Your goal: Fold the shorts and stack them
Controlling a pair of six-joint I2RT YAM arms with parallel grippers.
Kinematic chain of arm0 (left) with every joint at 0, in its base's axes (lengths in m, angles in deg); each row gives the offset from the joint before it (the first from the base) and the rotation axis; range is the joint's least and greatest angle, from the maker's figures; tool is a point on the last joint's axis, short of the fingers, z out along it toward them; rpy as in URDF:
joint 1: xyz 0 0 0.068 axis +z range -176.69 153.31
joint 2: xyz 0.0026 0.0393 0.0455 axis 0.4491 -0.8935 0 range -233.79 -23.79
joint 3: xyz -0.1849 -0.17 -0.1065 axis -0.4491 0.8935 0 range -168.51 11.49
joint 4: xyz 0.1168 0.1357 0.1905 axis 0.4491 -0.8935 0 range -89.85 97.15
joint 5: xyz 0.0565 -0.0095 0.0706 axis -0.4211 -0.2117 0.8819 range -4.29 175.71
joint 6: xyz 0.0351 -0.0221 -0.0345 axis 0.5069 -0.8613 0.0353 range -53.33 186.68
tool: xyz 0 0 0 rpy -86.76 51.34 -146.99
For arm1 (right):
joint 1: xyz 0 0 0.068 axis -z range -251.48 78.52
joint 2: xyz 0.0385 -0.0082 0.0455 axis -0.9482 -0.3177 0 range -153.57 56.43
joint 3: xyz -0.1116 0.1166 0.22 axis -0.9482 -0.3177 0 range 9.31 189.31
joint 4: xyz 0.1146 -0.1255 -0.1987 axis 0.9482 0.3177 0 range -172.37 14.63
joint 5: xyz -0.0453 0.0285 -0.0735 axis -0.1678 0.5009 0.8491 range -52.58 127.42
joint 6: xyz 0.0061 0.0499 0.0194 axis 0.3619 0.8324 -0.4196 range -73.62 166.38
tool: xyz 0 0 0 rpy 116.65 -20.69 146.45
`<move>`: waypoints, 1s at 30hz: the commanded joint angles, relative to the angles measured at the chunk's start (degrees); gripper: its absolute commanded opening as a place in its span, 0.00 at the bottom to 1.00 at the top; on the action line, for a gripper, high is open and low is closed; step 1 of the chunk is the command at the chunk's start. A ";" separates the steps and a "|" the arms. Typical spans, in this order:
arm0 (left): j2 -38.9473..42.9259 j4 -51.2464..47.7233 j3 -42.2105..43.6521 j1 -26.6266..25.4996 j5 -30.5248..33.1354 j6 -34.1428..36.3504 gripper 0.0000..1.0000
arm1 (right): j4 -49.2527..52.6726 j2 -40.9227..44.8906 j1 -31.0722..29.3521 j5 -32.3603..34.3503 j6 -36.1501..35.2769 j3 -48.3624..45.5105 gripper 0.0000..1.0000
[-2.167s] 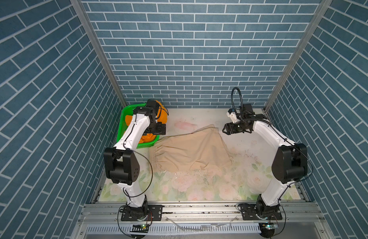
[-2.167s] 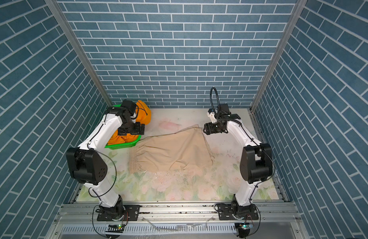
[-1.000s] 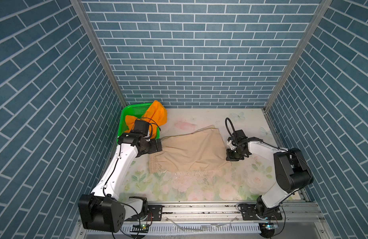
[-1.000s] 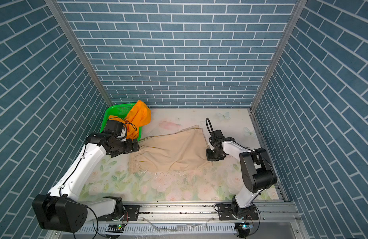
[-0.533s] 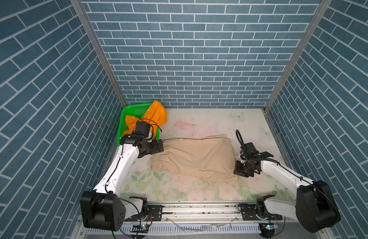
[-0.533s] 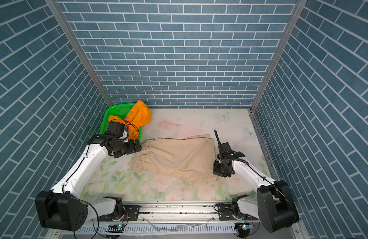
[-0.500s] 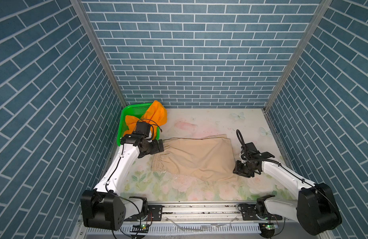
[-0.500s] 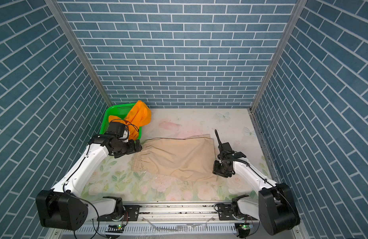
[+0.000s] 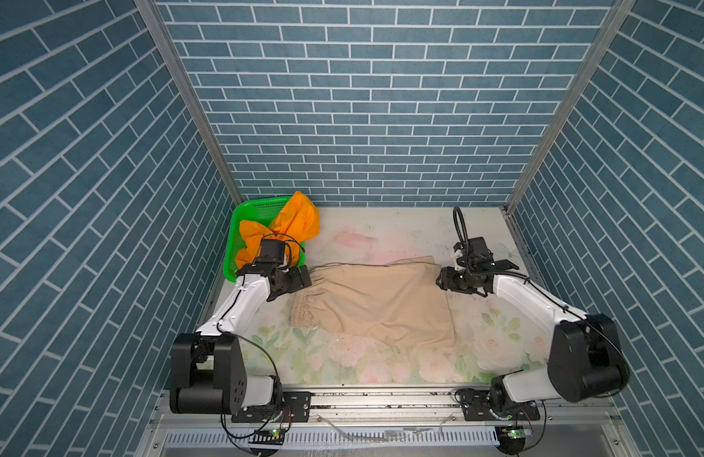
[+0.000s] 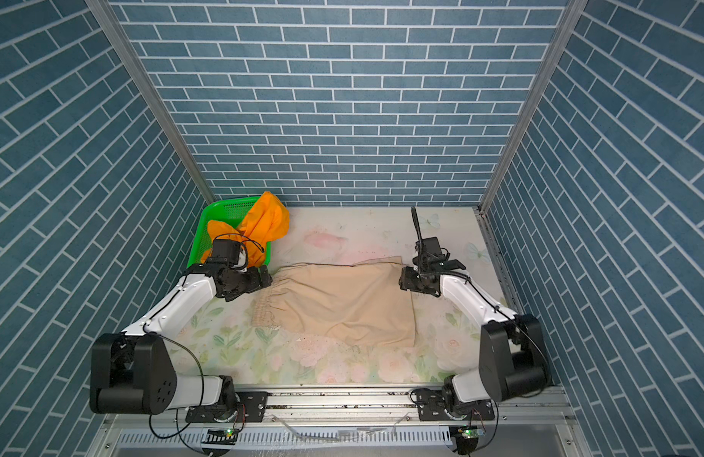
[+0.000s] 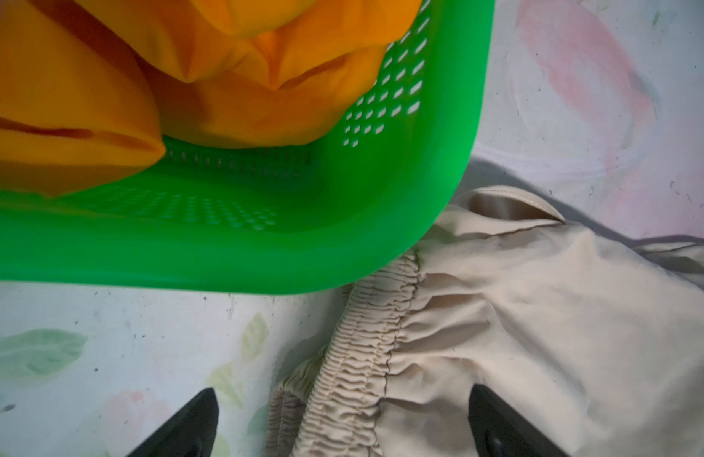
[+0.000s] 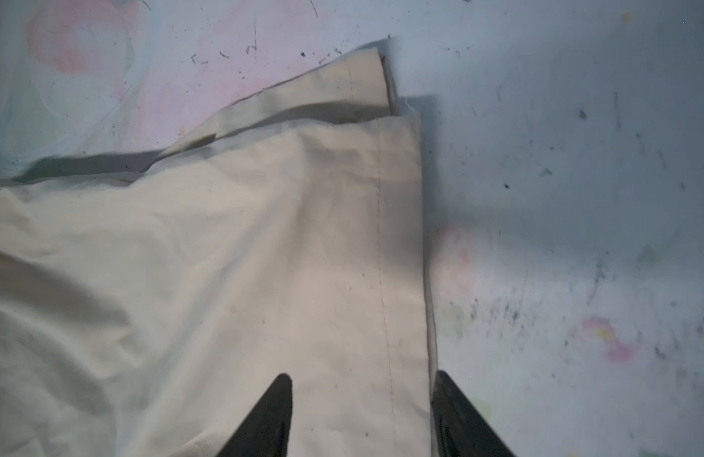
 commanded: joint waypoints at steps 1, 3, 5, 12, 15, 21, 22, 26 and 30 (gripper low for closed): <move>-1.26 7.73 1.40 0.29 -5.33 -0.04 1.00 | -4.33 -6.45 0.40 -2.94 -5.79 4.14 0.57; -2.17 9.31 2.36 0.29 -5.93 -0.05 1.00 | -5.63 -10.32 0.82 -3.38 -6.52 6.24 0.57; -3.10 9.56 2.61 0.29 -6.26 -0.04 1.00 | -5.86 -13.44 1.26 -3.44 -6.84 8.00 0.57; -3.16 9.50 4.99 0.38 -6.48 0.20 1.00 | -7.84 -19.88 1.56 -7.13 -7.10 10.90 0.49; -2.18 7.71 5.50 0.38 -5.27 0.31 0.99 | -5.76 -19.59 1.56 -6.41 -7.88 11.58 0.48; 1.88 -4.16 2.34 0.46 1.93 -0.65 1.00 | 7.27 -7.78 1.89 1.91 -2.62 8.57 0.54; 2.96 -5.87 1.76 0.51 2.62 -0.99 1.00 | 9.86 -6.01 1.90 1.68 -1.09 7.57 0.54; 8.38 -10.46 2.28 0.73 2.67 -3.44 1.00 | 15.20 3.98 1.73 -2.60 6.87 -2.63 0.54; 12.64 -11.80 5.94 1.08 0.73 -5.89 1.00 | 18.58 12.44 1.56 -2.38 11.50 -11.15 0.54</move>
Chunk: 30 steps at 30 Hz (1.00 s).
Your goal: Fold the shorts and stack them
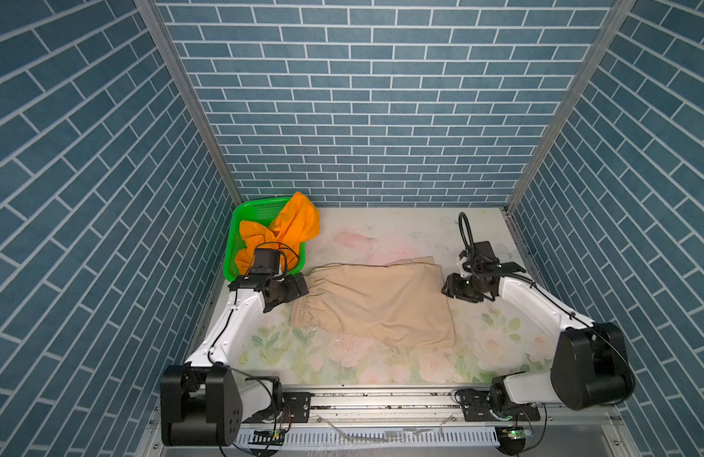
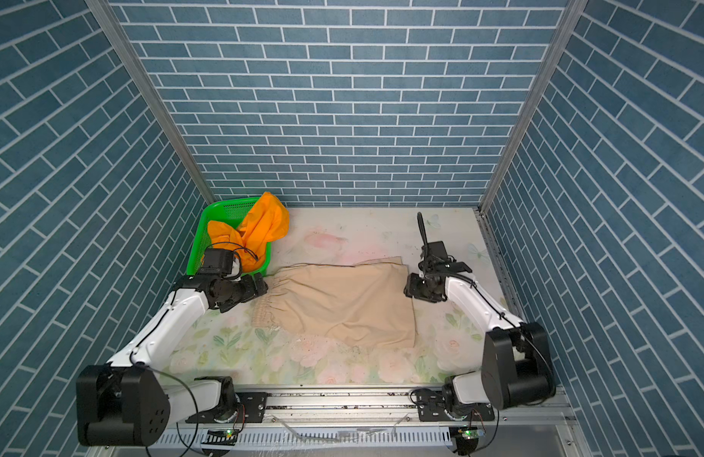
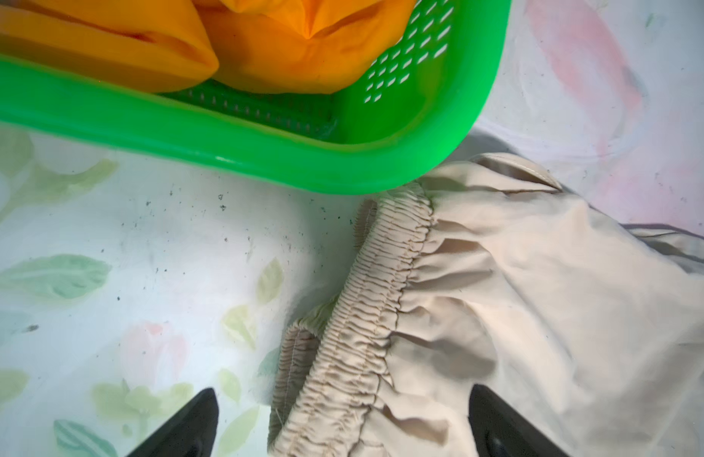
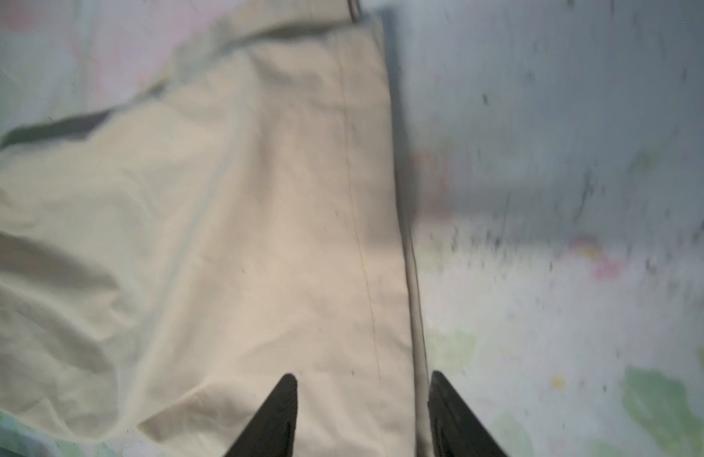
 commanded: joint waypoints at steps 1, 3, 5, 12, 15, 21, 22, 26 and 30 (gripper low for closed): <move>2.66 -4.65 3.45 0.79 -0.49 -2.93 1.00 | 7.21 4.43 -0.16 -1.22 7.60 -5.94 0.54; 3.80 -4.54 5.23 1.15 -1.53 -3.77 1.00 | 6.13 6.22 -0.65 -2.52 9.54 -8.84 0.54; 4.66 -3.99 6.84 1.26 -3.39 -4.46 1.00 | 4.71 7.69 -1.87 -3.69 11.46 -11.32 0.54; 6.59 -2.52 10.97 1.26 -7.09 -6.87 1.00 | -0.20 10.15 -7.33 -5.88 17.22 -16.20 0.46; 7.62 -2.36 12.16 1.26 -7.68 -7.29 1.00 | -1.21 9.80 -8.76 -6.02 18.46 -16.67 0.38; 6.94 -0.09 13.15 1.27 -7.91 -7.93 0.97 | -0.47 9.24 -8.95 -3.85 17.16 -15.05 0.02; 6.50 0.33 13.44 1.26 -8.14 -7.90 0.94 | -0.52 8.95 -8.92 -4.03 16.95 -14.58 0.00; 5.60 1.70 14.32 1.26 -7.39 -7.59 0.60 | 4.35 8.83 -8.94 -2.83 13.51 -8.77 0.00; 3.96 1.09 13.51 1.26 -5.08 -6.15 0.18 | 13.04 8.07 -8.95 -0.51 6.90 0.66 0.00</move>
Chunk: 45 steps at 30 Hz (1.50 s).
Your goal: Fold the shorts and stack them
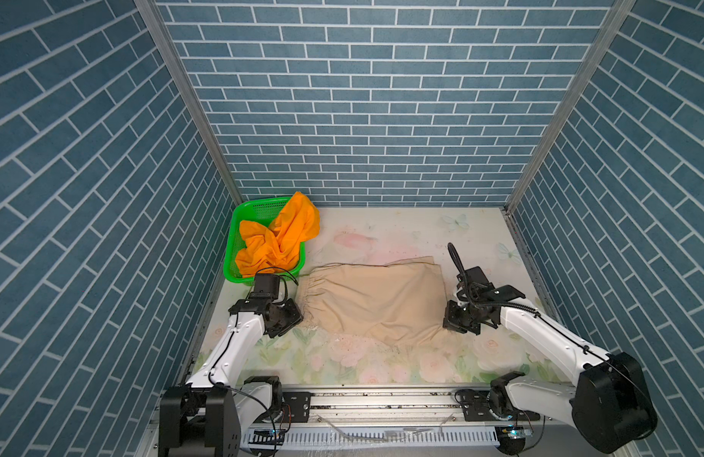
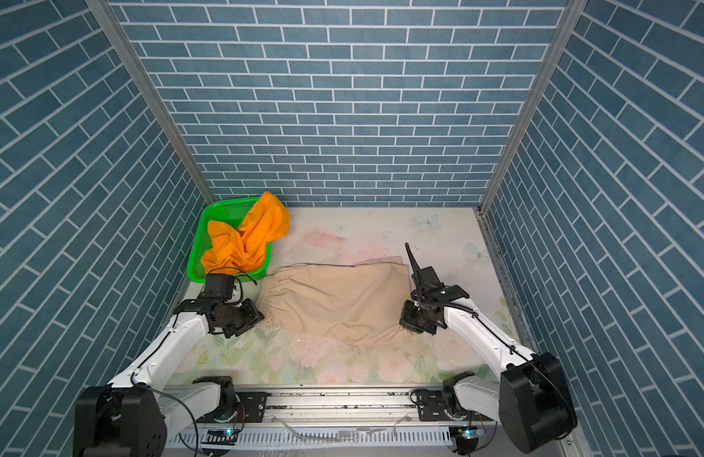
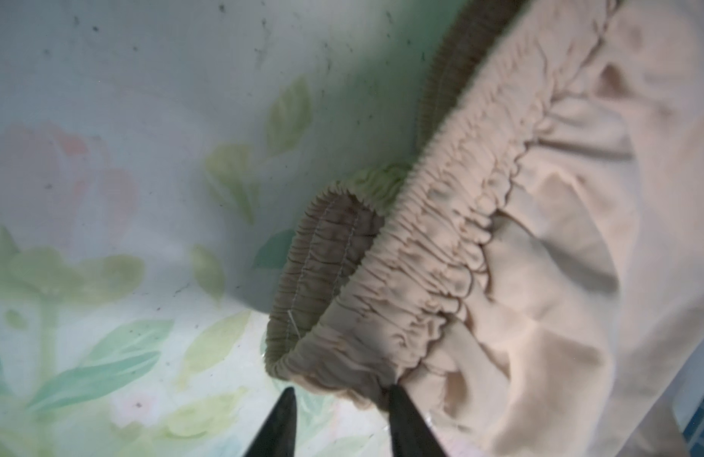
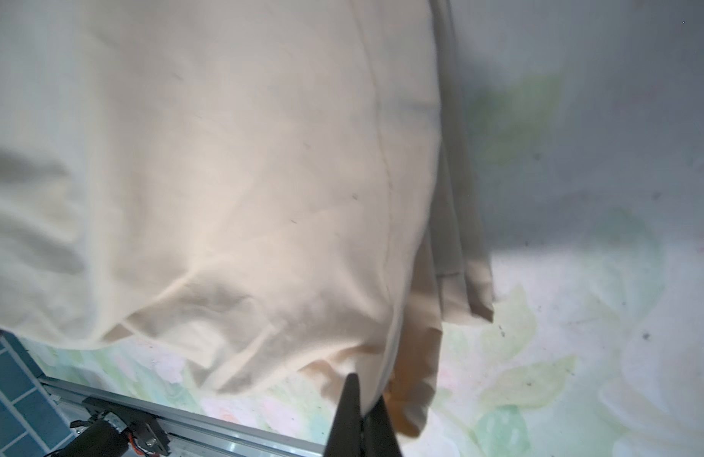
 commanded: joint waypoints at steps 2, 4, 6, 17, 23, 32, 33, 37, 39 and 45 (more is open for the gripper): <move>-2.27 0.00 -0.26 0.27 2.43 1.59 0.00 | 10.95 -1.17 -0.20 4.21 -8.19 9.24 0.00; -3.05 0.27 0.06 0.27 2.27 1.55 0.00 | 14.20 -2.00 -0.20 5.57 -10.06 11.58 0.00; -3.30 0.65 0.65 0.27 2.42 1.30 0.00 | 16.23 -2.69 -0.12 6.03 -10.68 11.92 0.00; -3.56 -1.13 0.55 0.27 5.89 0.93 0.00 | 14.09 -4.82 2.36 6.87 -5.26 1.92 0.21; -2.36 -3.71 -1.95 0.27 5.51 0.84 0.14 | 13.43 -3.23 2.26 7.73 -4.58 3.62 0.47; -0.37 -8.00 -17.00 -1.75 -1.75 5.62 0.90 | -1.40 -4.30 0.77 5.92 -3.39 4.00 0.58; -1.54 -6.25 -17.90 -3.82 -1.46 6.04 0.92 | -3.19 -5.77 0.80 5.85 -2.90 3.25 0.60; -6.50 -1.90 -18.92 -8.08 0.42 6.38 0.94 | -7.72 -10.12 1.51 6.86 -2.38 0.47 0.66; -8.21 -2.99 -18.81 -8.05 4.19 6.27 0.94 | -10.09 -11.31 2.52 6.98 -2.57 -1.07 0.68; -4.95 -0.04 -14.05 -5.37 9.92 4.74 1.00 | -14.50 -14.68 5.00 6.53 -2.84 -3.98 0.71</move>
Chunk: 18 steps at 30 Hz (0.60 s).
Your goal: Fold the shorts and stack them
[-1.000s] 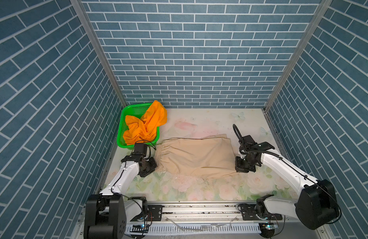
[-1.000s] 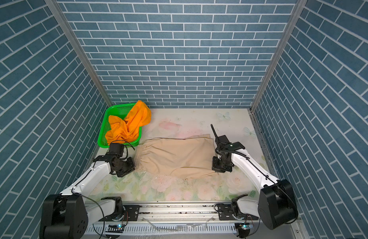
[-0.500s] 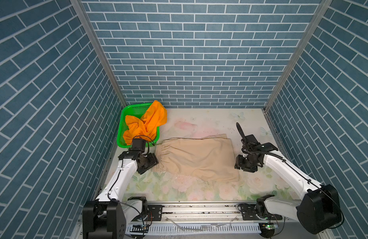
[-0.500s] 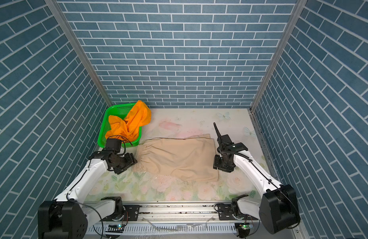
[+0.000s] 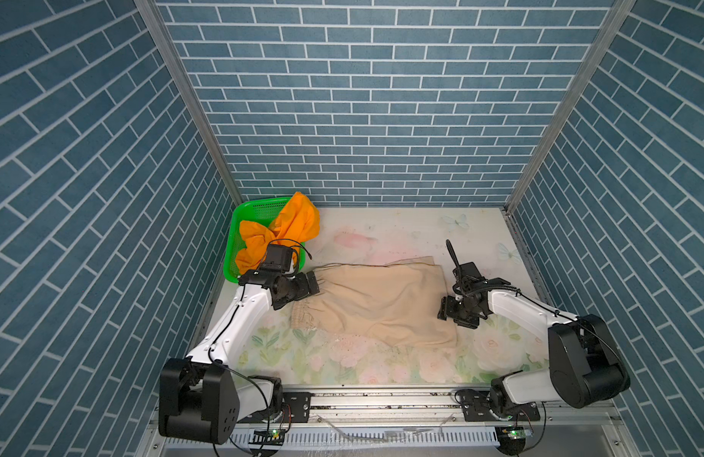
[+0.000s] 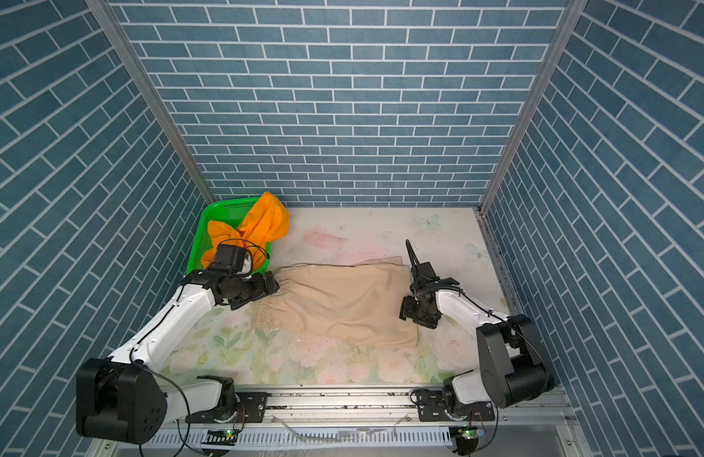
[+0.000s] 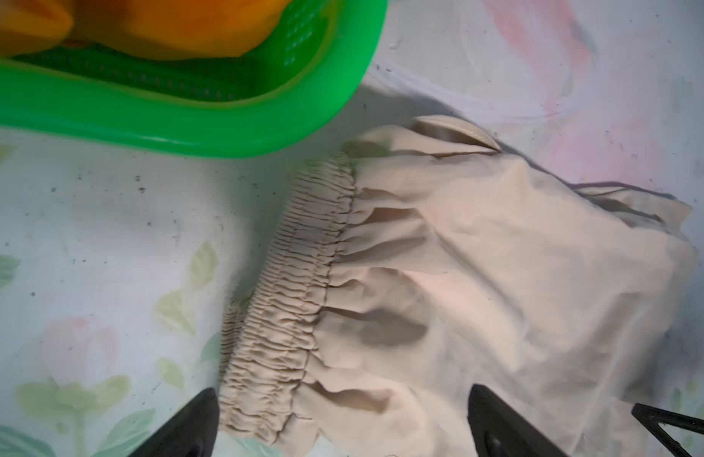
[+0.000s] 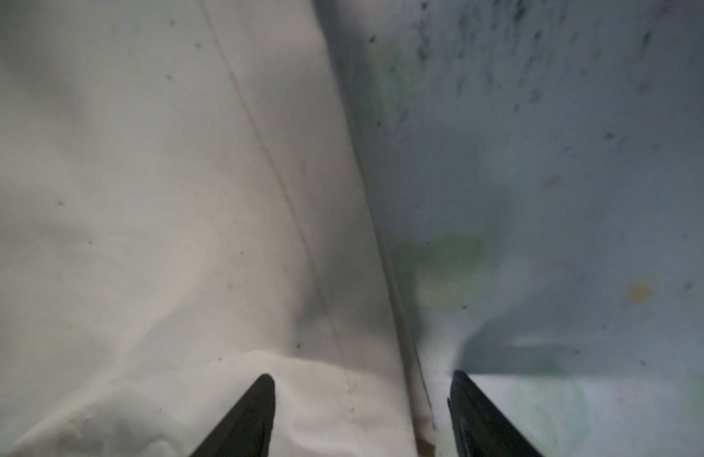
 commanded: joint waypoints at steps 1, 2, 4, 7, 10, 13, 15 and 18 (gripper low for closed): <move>3.06 3.42 3.23 1.93 3.50 -0.45 1.00 | -4.63 -2.28 1.04 -0.36 1.23 -1.12 0.71; 3.23 5.87 4.33 2.44 2.64 0.00 1.00 | -5.64 -3.24 1.47 -0.99 0.99 -1.33 0.71; 2.29 10.38 5.46 2.70 1.53 1.13 1.00 | -7.04 -4.61 1.90 -2.24 0.29 -1.10 0.70; -1.65 13.46 4.76 2.72 0.29 2.43 1.00 | -7.16 -5.33 2.13 -2.20 -1.24 0.79 0.69; -5.74 15.55 4.54 3.11 -0.50 2.72 1.00 | -7.52 -5.71 2.97 -1.53 -2.78 2.63 0.69; -8.95 17.42 4.52 3.73 -2.26 2.87 0.99 | -9.50 -7.19 4.44 -1.79 -3.90 4.00 0.69; -10.34 17.72 4.19 3.83 -3.37 3.00 0.96 | -11.69 -8.63 4.98 -2.91 -4.62 4.55 0.67; -11.24 16.35 3.69 3.84 -5.09 2.98 0.83 | -13.65 -11.40 4.98 -5.40 -5.63 5.76 0.61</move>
